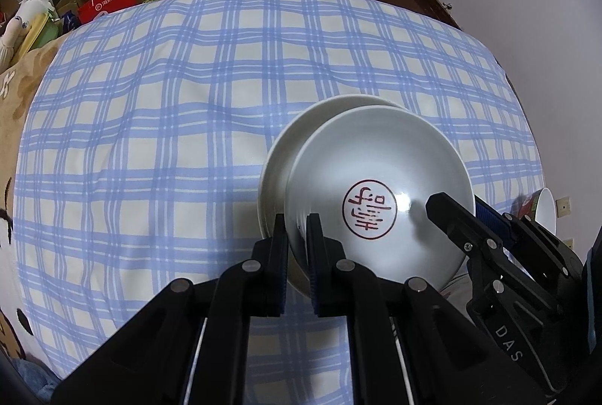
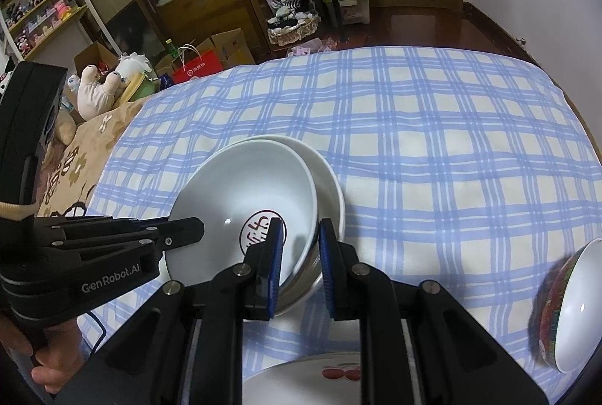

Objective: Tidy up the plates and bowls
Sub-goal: 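Lower the red-stamped bowl into the white bowl and open both tools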

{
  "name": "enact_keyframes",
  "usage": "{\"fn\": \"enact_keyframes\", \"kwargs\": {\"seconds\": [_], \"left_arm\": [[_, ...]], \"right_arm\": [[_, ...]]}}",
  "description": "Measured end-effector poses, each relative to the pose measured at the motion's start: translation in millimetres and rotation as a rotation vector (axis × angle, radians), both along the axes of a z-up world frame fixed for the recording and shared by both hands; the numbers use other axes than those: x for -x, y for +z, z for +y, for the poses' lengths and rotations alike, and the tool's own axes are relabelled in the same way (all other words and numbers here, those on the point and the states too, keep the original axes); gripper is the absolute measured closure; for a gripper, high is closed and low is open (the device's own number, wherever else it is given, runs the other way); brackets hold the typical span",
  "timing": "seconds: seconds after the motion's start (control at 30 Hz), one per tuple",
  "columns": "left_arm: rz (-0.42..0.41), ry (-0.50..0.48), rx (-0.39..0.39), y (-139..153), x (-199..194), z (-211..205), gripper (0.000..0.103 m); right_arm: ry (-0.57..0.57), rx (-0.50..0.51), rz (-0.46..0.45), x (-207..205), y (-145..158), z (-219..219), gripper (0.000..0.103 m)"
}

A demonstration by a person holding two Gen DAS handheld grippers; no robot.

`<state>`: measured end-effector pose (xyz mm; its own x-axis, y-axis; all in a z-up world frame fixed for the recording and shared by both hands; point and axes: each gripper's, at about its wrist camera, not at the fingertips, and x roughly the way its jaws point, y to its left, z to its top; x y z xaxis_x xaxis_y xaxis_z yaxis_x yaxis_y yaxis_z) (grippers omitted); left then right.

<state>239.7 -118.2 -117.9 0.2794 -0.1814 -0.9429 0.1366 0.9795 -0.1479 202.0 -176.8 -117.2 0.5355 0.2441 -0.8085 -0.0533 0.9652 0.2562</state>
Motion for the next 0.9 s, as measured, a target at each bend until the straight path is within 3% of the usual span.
{"fn": "enact_keyframes", "kwargs": {"seconds": [0.9], "left_arm": [[0.036,-0.004,0.0,-5.2,-4.7,-5.3,0.093]], "right_arm": [[-0.016,0.017,0.024,-5.4,-6.2,0.8,0.083]]}}
